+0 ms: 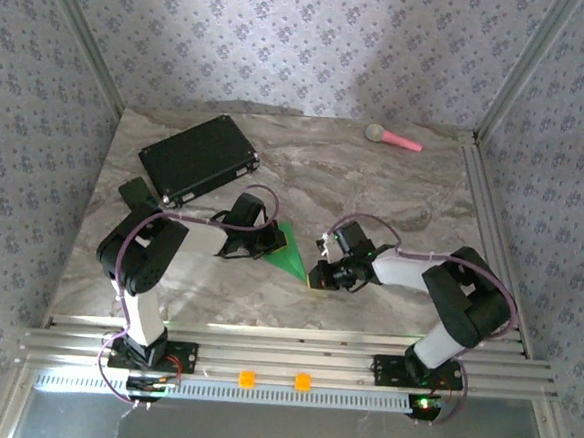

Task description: Fold a paper plane with a square sheet of paper (pick it up from the middle)

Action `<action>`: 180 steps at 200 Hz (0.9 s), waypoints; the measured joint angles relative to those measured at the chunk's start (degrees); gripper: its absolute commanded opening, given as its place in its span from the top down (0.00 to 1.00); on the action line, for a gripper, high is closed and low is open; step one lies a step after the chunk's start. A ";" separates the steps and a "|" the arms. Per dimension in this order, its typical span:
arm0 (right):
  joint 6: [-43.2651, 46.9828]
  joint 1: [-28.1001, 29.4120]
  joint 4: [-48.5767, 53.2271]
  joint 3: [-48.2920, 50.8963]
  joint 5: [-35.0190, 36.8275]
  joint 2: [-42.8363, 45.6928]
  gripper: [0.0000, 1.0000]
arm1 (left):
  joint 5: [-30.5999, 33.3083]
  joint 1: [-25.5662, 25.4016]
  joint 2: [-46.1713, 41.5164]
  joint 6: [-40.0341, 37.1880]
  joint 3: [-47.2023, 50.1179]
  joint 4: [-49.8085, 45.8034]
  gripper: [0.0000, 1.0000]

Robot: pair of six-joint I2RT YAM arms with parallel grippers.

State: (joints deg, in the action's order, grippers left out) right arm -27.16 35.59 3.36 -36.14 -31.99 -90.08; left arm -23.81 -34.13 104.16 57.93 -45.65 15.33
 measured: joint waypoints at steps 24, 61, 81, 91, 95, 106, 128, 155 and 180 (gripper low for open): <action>-0.50 -0.02 2.56 -0.26 0.09 2.97 0.97 | 0.00 0.00 0.00 0.00 0.00 0.04 0.96; -2.03 -0.22 2.82 -6.64 -0.61 1.62 0.97 | 0.00 0.00 0.00 0.00 0.00 0.07 0.96; -3.30 -0.22 2.12 -12.02 -0.57 -3.04 0.97 | 0.02 0.00 0.00 0.00 0.00 0.09 0.96; -3.82 -0.22 1.70 -14.16 -0.48 -5.55 0.97 | 0.02 0.00 0.00 0.00 0.00 0.09 0.97; -4.00 -0.22 1.57 -14.91 -0.44 -6.54 0.97 | 0.02 0.00 0.00 0.00 0.00 0.09 0.96; -4.59 -0.22 1.53 -16.55 -0.35 -8.90 0.97 | 0.02 0.00 0.00 0.00 0.00 0.09 0.96; -5.01 -0.22 2.01 -18.71 -0.15 -11.74 0.97 | 0.02 0.00 0.00 0.00 0.00 0.09 0.96; -5.01 -0.04 2.73 -20.46 -0.13 -13.00 0.96 | 0.00 0.00 0.11 0.00 -0.09 0.13 0.96; -5.01 0.28 2.89 -21.64 -0.13 -13.97 0.96 | 0.07 0.00 0.22 -0.02 -0.39 -0.02 0.96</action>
State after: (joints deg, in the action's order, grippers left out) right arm -32.16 35.88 6.24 -57.78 -32.12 -104.05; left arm -23.75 -34.13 104.38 57.91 -46.04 15.31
